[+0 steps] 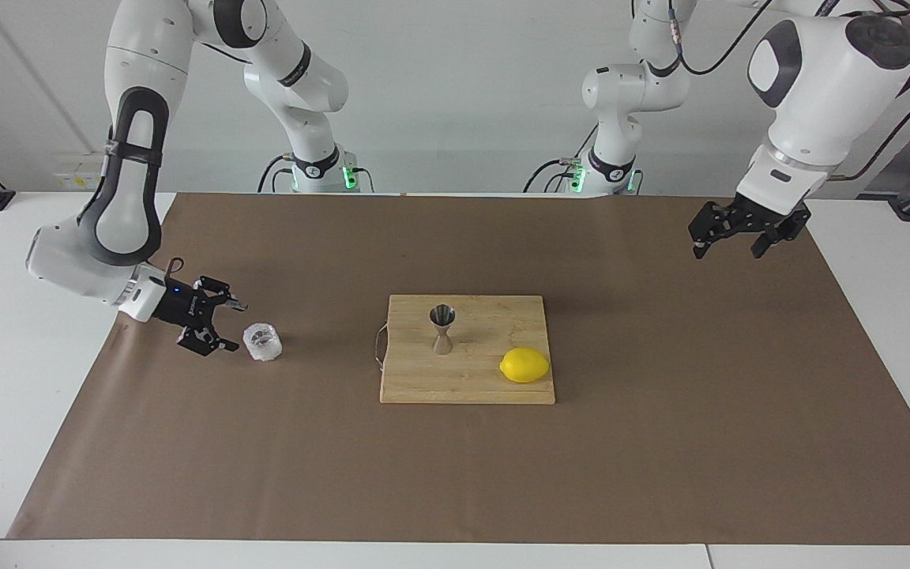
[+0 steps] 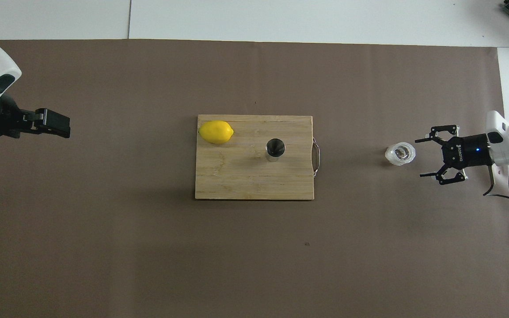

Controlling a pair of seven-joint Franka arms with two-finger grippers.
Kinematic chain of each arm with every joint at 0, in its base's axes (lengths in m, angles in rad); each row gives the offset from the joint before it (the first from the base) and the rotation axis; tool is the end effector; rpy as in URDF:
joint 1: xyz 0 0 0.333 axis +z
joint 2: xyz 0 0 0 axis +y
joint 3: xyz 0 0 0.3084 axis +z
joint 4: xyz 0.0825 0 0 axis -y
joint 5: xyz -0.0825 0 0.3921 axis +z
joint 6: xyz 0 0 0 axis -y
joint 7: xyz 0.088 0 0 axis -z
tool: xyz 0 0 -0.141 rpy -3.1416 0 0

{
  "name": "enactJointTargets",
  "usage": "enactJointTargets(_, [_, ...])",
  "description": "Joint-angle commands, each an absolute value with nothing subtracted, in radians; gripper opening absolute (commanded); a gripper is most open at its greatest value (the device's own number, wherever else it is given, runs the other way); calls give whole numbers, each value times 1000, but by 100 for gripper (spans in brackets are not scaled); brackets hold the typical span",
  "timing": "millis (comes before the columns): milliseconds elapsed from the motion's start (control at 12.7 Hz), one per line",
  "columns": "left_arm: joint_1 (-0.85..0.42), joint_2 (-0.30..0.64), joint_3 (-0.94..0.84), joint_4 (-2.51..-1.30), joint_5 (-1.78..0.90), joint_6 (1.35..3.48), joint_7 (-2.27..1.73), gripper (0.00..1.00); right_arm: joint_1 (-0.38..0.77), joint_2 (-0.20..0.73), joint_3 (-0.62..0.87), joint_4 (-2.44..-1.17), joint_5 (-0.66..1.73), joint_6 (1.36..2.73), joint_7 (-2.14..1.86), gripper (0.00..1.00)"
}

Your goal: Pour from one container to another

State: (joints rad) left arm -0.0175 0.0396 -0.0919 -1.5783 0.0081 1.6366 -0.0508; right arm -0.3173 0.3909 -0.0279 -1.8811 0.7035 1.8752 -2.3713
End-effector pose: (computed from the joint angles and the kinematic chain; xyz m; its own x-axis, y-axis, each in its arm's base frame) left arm 0.5775 -0.0615 0.5626 0.9981 -0.0589 0.0191 -0.0589 -0.9983 -0.0035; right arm 0.5787 -0.1334 0.2517 -0.0909 0.7516 0.6534 0.9956 0.0827 0.0435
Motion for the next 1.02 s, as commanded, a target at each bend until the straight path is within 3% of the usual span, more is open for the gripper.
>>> enactJointTargets(0, [-15, -18, -97, -1598, 21, 1601, -40, 100, -339, 439, 2, -1842, 751, 1871, -2411, 100])
enactJointTargets(942, [15, -32, -89, -1565, -20, 1548, -29, 100, -304, 440, 2, -1881, 784, 1933, -2461, 100])
